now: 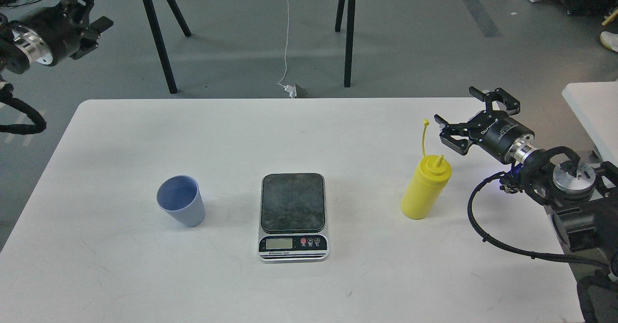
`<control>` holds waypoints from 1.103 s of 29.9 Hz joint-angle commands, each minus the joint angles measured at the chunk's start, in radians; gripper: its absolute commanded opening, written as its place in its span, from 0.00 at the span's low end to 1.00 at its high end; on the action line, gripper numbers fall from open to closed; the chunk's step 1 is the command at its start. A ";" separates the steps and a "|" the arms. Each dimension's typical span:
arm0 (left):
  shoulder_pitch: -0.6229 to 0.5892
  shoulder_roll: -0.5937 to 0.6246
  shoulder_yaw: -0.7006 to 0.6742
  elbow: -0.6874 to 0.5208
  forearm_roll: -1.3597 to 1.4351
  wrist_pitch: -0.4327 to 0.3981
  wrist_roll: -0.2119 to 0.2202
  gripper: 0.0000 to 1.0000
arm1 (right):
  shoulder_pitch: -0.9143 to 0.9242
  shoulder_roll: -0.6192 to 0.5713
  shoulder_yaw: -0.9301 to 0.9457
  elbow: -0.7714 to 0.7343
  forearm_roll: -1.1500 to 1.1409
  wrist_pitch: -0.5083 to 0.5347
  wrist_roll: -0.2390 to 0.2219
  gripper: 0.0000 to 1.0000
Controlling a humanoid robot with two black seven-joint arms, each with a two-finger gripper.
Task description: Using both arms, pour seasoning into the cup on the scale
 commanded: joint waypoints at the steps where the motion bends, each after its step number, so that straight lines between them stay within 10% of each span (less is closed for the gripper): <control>1: -0.045 0.005 0.090 -0.021 0.347 0.000 0.000 1.00 | -0.001 0.009 0.000 0.000 0.000 0.000 0.000 0.99; 16: -0.036 0.254 0.149 -0.755 1.021 0.000 0.000 1.00 | -0.004 -0.003 -0.007 -0.001 0.000 0.000 0.000 0.99; 33: 0.113 0.245 0.150 -0.771 1.148 0.000 0.000 1.00 | -0.005 -0.002 -0.009 -0.003 0.000 0.000 0.000 0.99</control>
